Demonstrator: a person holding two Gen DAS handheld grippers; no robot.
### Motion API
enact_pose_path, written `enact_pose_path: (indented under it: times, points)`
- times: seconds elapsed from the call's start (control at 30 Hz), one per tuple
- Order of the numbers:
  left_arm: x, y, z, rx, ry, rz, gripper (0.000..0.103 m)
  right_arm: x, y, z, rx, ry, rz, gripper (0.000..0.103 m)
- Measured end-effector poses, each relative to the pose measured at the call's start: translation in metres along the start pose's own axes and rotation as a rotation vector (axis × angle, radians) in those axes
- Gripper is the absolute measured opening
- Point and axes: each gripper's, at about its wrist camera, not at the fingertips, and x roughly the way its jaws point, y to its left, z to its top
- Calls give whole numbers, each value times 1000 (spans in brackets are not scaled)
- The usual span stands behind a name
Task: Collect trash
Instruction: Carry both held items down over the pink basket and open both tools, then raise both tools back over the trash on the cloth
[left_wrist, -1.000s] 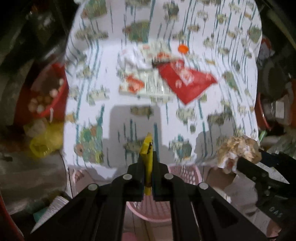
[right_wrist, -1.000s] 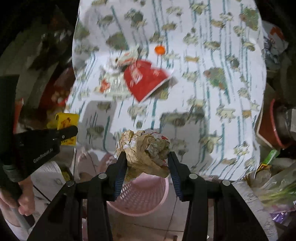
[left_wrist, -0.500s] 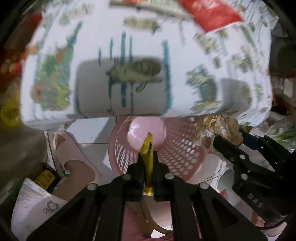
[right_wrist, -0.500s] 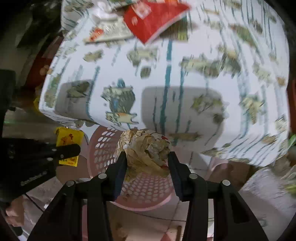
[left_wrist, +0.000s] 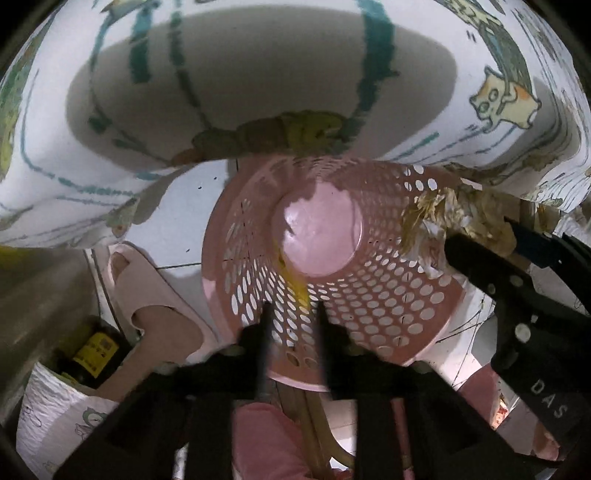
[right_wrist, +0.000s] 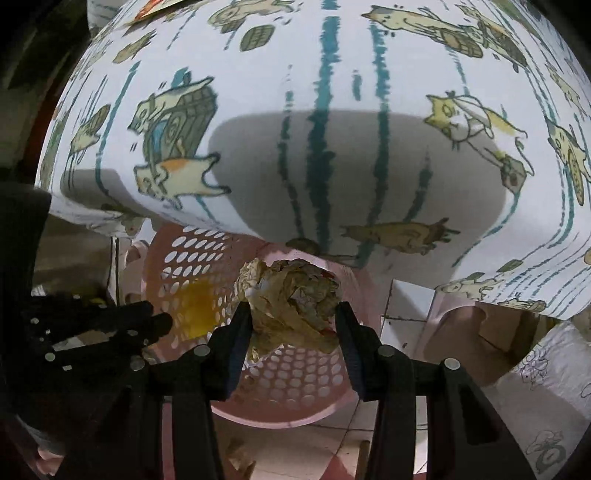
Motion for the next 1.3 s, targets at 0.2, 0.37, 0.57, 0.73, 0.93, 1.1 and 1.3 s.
enact_pose_path:
  times: [0.2,0.37,0.57,0.73,0.93,1.1,1.3]
  points:
    - [-10,9,0,-32,-18,68,70,4,-11,5,50,3,12,66]
    - [-14,18,-3,-54,-16,72,70,2,-18,9,73,10,19,66]
    - [-54,17,-6,-34,-118,101,70,-18,-14,4,59,-11,9,66]
    - [-120,26,-16,-64,-290,27,70,-59,7,-4,0,-127,0,66]
    - [-191,38,-31,-105,-522,-4,70,-117,17,-3,-38,-321,-23,66]
    - [-231,45,-41,-120,-670,2,70,-157,21,1,-74,-458,-60,66]
    - [-273,35,-57,-114,-888,116,79,-201,13,8,-80,-565,-62,66]
